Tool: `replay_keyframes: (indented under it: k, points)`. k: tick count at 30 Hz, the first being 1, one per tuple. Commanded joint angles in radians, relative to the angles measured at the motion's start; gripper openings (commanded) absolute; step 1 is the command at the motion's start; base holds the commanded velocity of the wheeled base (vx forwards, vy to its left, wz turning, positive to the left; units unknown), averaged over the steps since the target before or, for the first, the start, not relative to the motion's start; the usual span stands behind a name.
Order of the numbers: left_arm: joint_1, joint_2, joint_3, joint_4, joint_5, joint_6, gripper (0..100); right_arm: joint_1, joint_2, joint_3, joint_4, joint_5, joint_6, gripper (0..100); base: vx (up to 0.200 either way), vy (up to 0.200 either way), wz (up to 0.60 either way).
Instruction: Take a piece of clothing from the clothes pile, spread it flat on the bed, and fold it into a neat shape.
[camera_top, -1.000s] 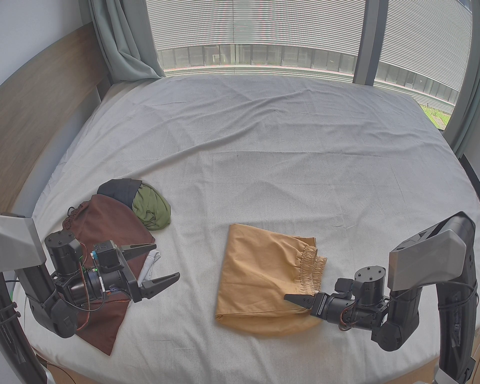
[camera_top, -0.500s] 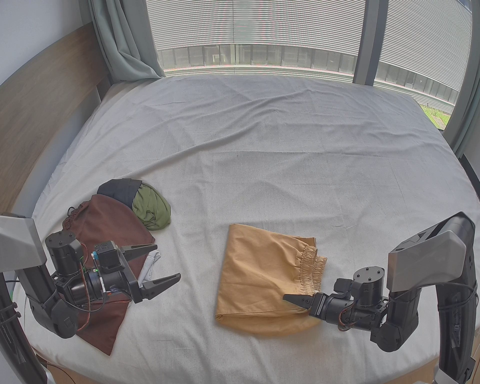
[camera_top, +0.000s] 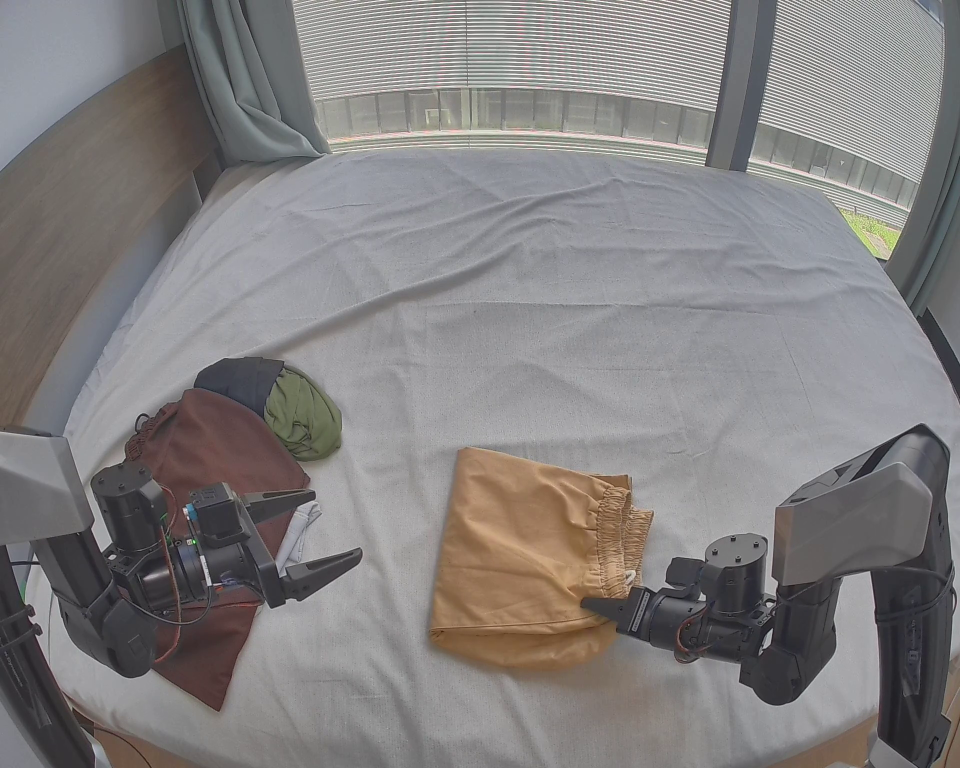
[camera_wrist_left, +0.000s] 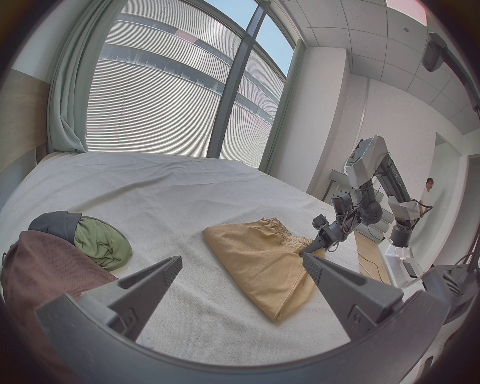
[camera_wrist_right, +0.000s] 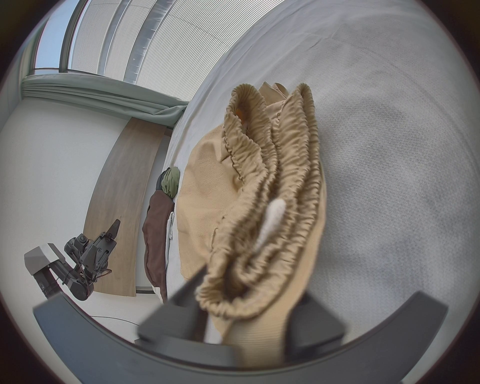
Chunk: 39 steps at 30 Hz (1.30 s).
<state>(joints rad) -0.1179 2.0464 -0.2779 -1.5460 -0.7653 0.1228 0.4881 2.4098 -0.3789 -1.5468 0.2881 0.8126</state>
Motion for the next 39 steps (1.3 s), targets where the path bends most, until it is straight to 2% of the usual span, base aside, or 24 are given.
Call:
replay_keyframes:
  k: [1, 28, 31, 39]
  points:
    - [0.000, 0.001, -0.001, 0.000, 0.000, 0.000, 100, 0.001, -0.001, 0.000, -0.001, 0.000, 0.000, 0, 0.000, 0.000, 0.00]
    - [0.000, -0.006, -0.003, 0.000, 0.000, 0.003, 100, 0.037, -0.143, -0.006, 0.001, 0.002, -0.004, 0, 0.000, 0.000, 0.00]
    - [0.000, -0.002, -0.003, 0.000, 0.001, 0.040, 100, 0.037, -0.189, -0.023, 0.001, 0.006, -0.006, 0, 0.000, 0.000, 0.00]
    - [0.000, -0.009, -0.006, 0.000, 0.001, 0.041, 100, 0.035, -0.267, -0.054, 0.004, 0.045, -0.009, 0, 0.000, 0.000, 0.00]
